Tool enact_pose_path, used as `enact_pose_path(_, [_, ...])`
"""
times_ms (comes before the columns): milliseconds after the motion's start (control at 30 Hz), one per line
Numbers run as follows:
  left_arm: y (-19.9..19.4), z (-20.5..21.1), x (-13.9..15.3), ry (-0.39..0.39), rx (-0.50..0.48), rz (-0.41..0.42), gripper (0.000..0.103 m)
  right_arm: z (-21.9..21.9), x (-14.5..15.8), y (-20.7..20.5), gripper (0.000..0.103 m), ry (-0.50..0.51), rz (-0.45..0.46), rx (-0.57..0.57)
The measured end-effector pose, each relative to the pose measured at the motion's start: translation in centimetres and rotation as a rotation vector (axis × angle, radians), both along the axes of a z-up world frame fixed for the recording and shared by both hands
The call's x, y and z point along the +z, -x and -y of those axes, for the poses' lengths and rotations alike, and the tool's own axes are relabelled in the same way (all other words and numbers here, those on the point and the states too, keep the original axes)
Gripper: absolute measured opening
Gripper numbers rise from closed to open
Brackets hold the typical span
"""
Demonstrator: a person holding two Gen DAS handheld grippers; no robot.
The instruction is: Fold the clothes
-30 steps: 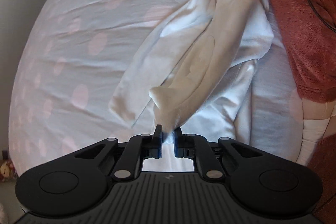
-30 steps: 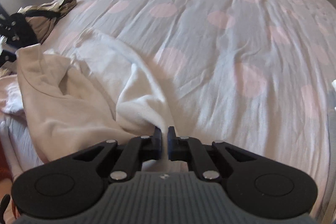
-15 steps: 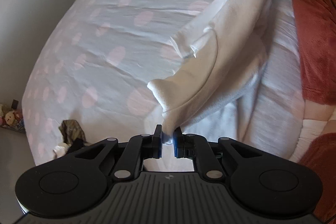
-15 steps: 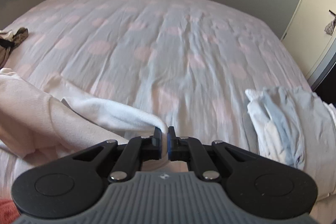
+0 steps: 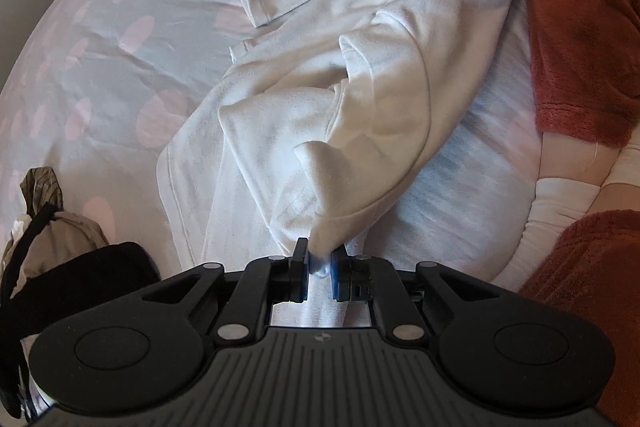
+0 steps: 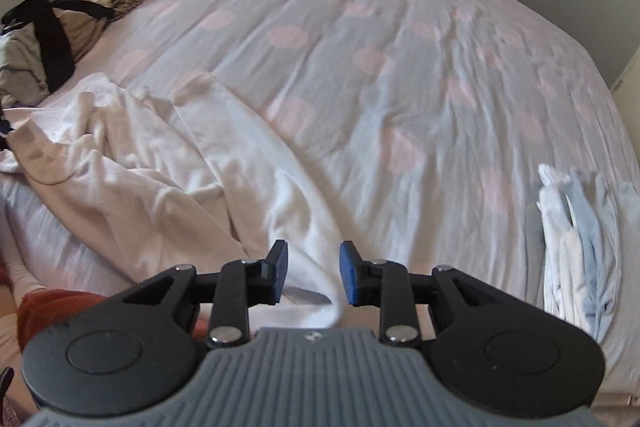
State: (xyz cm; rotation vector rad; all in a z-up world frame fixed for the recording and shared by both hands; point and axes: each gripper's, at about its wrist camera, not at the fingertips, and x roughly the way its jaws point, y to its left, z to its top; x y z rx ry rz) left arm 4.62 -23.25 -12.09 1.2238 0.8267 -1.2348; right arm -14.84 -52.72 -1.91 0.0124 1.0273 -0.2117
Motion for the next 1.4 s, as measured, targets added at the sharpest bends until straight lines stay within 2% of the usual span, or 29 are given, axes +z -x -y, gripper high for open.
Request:
enact_pose_path(67, [-0.4, -0.3, -0.5, 0.009, 0.026, -0.014, 0.008, -1.4, 0.3, -1.7, 0.032, -0.002, -0.003, 0.09])
enact_pose_path(300, [-2.0, 0.0, -1.6, 0.047, 0.104, -0.069, 0.009, -7.4, -2.3, -8.3, 0.032, 0.046, -0.113, 0.443])
enact_pose_path(433, [-2.6, 0.0, -2.2, 0.048, 0.109, -0.096, 0.009, -9.6, -3.5, -11.2, 0.031, 0.038, -0.167, 0.604])
enact_pose_path(533, [-2.7, -0.1, -2.5, 0.047, 0.107, -0.106, 0.009, -11.1, -4.2, -12.9, 0.031, 0.025, -0.208, 0.714])
enact_pose_path(700, [-2.8, -0.1, -2.8, 0.052, 0.103, -0.118, 0.009, -12.5, -5.8, -15.3, 0.031, -0.001, -0.291, 0.829])
enact_pose_path(767, [-3.0, -0.2, -3.0, 0.054, 0.107, -0.125, 0.009, -12.6, -6.4, -15.8, 0.027, -0.039, -0.331, 0.858])
enact_pose_path(800, [-3.1, -0.2, -3.1, 0.055, 0.109, -0.129, 0.009, -12.8, -6.4, -15.6, 0.016, -0.059, -0.342, 0.872])
enact_pose_path(833, [-3.2, -0.2, -3.1, 0.056, 0.111, -0.133, 0.009, -12.9, -6.4, -15.4, 0.013, -0.079, -0.352, 0.887])
enact_pose_path(1000, [-3.2, -0.3, -3.1, 0.054, 0.11, -0.136, 0.01, -13.2, -5.5, -13.2, 0.012, -0.181, -0.365, 0.928])
enact_pose_path(1133, [-3.0, -0.3, -2.9, 0.05, 0.099, -0.123, 0.01, -13.3, -5.2, -11.0, 0.013, -0.221, -0.367, 0.923])
enact_pose_path(1233, [-2.5, -0.4, -2.8, 0.045, 0.086, -0.102, 0.01, -13.3, -5.9, -10.1, 0.019, -0.173, -0.339, 0.873])
enact_pose_path(1267, [-2.3, -0.4, -2.7, 0.042, 0.082, -0.094, 0.01, -13.1, -6.2, -10.0, 0.026, -0.159, -0.327, 0.849])
enact_pose_path(1300, [-2.1, -0.5, -2.6, 0.041, 0.078, -0.087, 0.01, -12.8, -6.6, -9.9, 0.028, -0.146, -0.317, 0.824])
enact_pose_path(1367, [-1.8, -0.7, -2.5, 0.044, 0.071, -0.075, 0.01, -12.6, -7.3, -10.1, 0.026, -0.135, -0.3, 0.784])
enact_pose_path(1400, [-1.7, -0.8, -2.3, 0.047, 0.066, -0.069, 0.01, -12.6, -7.4, -10.0, 0.016, -0.128, -0.291, 0.767])
